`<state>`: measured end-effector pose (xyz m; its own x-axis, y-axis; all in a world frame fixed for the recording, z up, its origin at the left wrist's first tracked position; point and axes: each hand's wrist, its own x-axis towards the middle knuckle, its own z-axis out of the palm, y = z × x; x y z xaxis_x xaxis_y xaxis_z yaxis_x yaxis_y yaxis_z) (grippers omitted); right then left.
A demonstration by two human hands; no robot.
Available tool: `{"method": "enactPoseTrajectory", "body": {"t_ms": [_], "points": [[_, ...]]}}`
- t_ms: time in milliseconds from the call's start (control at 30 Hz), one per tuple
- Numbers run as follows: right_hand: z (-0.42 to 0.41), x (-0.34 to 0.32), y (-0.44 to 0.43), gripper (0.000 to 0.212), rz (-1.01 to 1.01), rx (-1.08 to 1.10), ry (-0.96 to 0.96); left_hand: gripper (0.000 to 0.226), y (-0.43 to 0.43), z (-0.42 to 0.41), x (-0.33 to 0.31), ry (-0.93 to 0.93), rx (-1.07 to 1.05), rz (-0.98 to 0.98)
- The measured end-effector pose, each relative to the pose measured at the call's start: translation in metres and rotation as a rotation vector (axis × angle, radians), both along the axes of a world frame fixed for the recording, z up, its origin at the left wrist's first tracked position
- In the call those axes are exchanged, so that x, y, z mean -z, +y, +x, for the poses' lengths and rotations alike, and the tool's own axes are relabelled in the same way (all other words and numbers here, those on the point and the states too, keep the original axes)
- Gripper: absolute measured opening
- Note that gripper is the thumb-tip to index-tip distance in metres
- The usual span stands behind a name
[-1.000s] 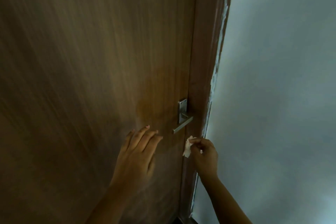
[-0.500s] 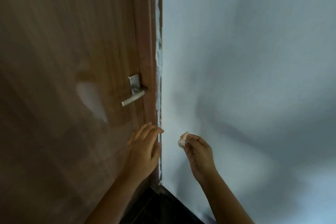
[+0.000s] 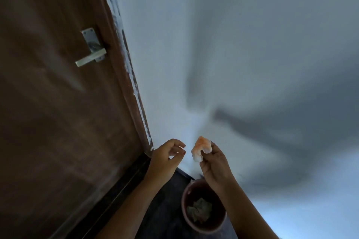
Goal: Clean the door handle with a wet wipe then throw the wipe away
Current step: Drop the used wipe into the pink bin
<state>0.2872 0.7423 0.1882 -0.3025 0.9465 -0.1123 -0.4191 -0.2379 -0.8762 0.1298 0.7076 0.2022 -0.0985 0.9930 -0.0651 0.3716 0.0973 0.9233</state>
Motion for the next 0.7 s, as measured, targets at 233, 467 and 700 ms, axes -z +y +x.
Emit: {"method": "enactPoseTrajectory", "body": {"t_ms": [233,467,700], "points": [[0.037,0.065,-0.006,0.021,-0.406,0.22,0.051,0.011,0.008,0.036,0.062,-0.018,0.092,-0.192],[0.089,0.169,-0.005,0.018,-0.721,0.473,-0.126,0.018,0.0,0.045,0.165,0.148,0.21,-0.468],[0.118,0.306,-0.025,0.026,-0.801,0.43,-0.426,0.018,-0.007,0.058,0.28,0.258,0.26,-0.574]]}}
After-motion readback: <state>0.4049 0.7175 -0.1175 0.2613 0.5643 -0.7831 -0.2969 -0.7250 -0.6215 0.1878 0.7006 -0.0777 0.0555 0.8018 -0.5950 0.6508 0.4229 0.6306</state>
